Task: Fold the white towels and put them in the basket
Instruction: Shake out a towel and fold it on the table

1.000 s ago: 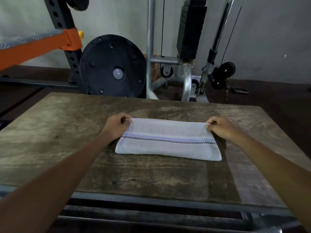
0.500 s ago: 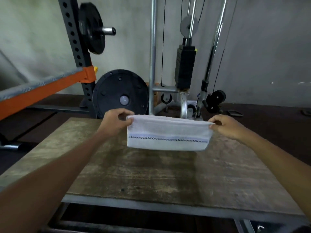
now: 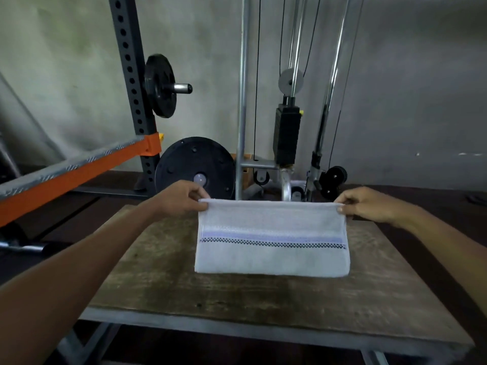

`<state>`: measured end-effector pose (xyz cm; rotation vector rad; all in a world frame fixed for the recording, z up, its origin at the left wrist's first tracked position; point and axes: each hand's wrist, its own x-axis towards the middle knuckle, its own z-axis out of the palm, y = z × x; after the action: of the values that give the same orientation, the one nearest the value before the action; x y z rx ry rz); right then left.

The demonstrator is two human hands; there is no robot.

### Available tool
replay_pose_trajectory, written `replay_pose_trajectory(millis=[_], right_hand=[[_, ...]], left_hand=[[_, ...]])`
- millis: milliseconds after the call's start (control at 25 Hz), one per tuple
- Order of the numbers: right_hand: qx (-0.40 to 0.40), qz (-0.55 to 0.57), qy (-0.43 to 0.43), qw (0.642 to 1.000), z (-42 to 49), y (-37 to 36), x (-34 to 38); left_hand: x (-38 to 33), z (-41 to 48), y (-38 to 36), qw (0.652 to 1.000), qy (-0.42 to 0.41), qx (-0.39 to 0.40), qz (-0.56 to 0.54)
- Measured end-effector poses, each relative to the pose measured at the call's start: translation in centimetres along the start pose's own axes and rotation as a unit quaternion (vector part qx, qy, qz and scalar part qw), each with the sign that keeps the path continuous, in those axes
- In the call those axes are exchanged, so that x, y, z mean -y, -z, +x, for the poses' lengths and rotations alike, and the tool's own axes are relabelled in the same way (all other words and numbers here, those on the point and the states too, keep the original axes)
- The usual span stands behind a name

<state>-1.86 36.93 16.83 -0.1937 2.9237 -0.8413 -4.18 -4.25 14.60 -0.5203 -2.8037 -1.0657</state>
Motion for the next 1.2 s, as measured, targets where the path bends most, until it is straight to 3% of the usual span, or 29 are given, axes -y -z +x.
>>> replay_pose_trajectory(millis=[120, 160, 280, 360, 480, 600, 680, 760, 880, 960, 1040, 1200], right_hand=[[0.08, 0.018, -0.049, 0.995, 0.7, -1.7, -0.9], [0.055, 0.021, -0.046, 0.997, 1.1, -2.5, -1.2], [-0.147, 0.006, -0.018, 0.989, 2.0, -5.8, -2.6], [-0.213, -0.01, -0.007, 0.977, 1.4, -8.3, -3.9], [-0.17, -0.021, -0.014, 0.985, -0.2, -13.2, -7.5], [-0.101, -0.014, -0.014, 0.995, -2.6, -17.7, -10.7], [-0.083, -0.034, -0.023, 0.996, -4.1, -19.2, -11.7], [-0.094, -0.101, -0.021, 0.99, -5.0, -19.5, -11.6], [-0.218, -0.156, 0.024, 0.963, -4.1, -19.8, -8.2], [-0.257, -0.155, 0.045, 0.953, -1.6, -21.2, -4.6], [-0.23, -0.134, 0.04, 0.963, 1.7, -23.2, -1.6], [-0.087, -0.159, -0.005, 0.983, 6.3, -26.1, -1.3]], left_hand=[[1.8, 0.1, -2.3, 0.999, 0.023, -0.011, -0.032], [2.3, 0.2, -3.3, 0.999, 0.012, -0.04, -0.014], [3.5, 0.3, -6.3, 0.992, -0.017, -0.129, -0.002], [4.7, -0.4, -8.3, 0.987, -0.023, -0.159, 0.004], [7.2, -3.0, -12.2, 0.989, -0.032, -0.133, 0.06], [9.9, -6.3, -15.9, 0.993, -0.051, -0.021, 0.104], [11.1, -7.9, -16.8, 0.988, -0.095, 0.014, 0.122], [11.3, -9.1, -16.8, 0.986, -0.109, -0.012, 0.128], [9.0, -9.0, -17.9, 0.975, -0.119, -0.127, 0.138], [6.6, -7.0, -19.6, 0.971, -0.095, -0.139, 0.172], [4.9, -4.5, -21.3, 0.974, -0.017, -0.069, 0.214], [5.7, -1.4, -23.8, 0.958, 0.101, 0.026, 0.268]])
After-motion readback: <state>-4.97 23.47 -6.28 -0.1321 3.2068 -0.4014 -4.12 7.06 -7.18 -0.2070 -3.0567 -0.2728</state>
